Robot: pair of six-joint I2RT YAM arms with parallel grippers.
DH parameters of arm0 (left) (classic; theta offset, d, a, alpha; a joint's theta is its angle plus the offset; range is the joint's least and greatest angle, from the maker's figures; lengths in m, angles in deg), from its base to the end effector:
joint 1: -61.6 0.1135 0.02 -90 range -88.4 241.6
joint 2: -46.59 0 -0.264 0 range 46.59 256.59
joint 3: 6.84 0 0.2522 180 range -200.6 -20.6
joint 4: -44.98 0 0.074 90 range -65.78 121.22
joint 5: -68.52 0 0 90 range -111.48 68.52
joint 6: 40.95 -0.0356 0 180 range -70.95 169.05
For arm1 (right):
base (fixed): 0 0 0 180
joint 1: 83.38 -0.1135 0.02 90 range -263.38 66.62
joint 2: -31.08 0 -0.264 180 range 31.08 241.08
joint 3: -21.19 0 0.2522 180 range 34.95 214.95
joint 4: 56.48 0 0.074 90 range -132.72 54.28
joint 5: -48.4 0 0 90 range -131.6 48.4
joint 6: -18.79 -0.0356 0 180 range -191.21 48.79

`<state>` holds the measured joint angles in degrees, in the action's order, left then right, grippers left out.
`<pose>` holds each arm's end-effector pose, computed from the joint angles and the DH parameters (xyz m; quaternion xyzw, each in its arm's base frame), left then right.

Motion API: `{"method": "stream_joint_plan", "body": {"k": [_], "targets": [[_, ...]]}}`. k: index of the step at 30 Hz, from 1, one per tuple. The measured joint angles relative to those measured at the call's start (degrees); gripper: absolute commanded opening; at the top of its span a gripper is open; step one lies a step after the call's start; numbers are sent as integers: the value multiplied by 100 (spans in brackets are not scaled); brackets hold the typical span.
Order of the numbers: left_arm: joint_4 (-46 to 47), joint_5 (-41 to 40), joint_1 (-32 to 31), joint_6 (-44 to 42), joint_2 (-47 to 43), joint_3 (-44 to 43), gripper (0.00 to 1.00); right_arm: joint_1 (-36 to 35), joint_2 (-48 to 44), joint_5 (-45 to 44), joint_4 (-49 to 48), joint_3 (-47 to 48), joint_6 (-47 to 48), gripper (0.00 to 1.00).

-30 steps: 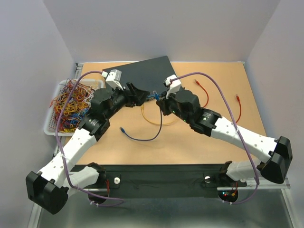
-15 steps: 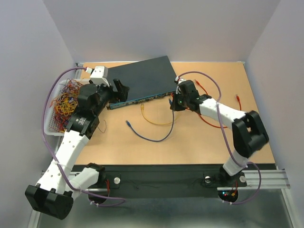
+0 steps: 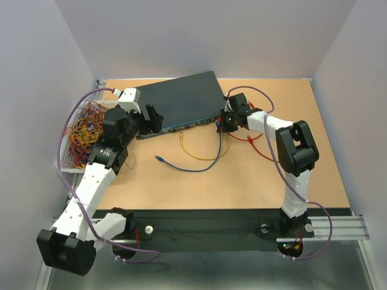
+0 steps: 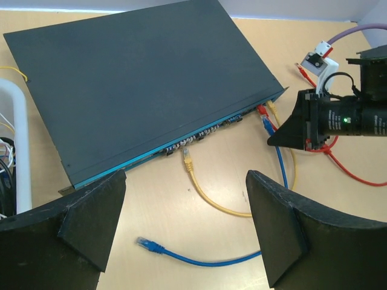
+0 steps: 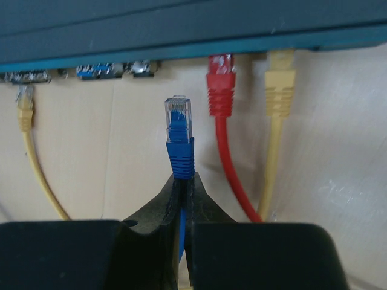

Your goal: Insert the plug into the switch port

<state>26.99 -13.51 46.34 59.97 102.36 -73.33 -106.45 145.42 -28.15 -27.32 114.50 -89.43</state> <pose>0.2183 -0.0647 0.3649 0.0742 0.7464 -0.2001 0.6303 0.3958 0.1776 0.1801 -0.0793 0.9313 0.2223 0.2776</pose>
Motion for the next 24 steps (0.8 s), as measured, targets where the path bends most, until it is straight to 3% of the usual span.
{"method": "stream_joint_plan", "body": {"k": [15,24], "targets": [[13,90,0,-20,-81,63,90,125,568,-26,262,669,-186,0],[13,103,0,-22,-236,76,89,74,1300,-407,1298,1880,-278,0]]}}
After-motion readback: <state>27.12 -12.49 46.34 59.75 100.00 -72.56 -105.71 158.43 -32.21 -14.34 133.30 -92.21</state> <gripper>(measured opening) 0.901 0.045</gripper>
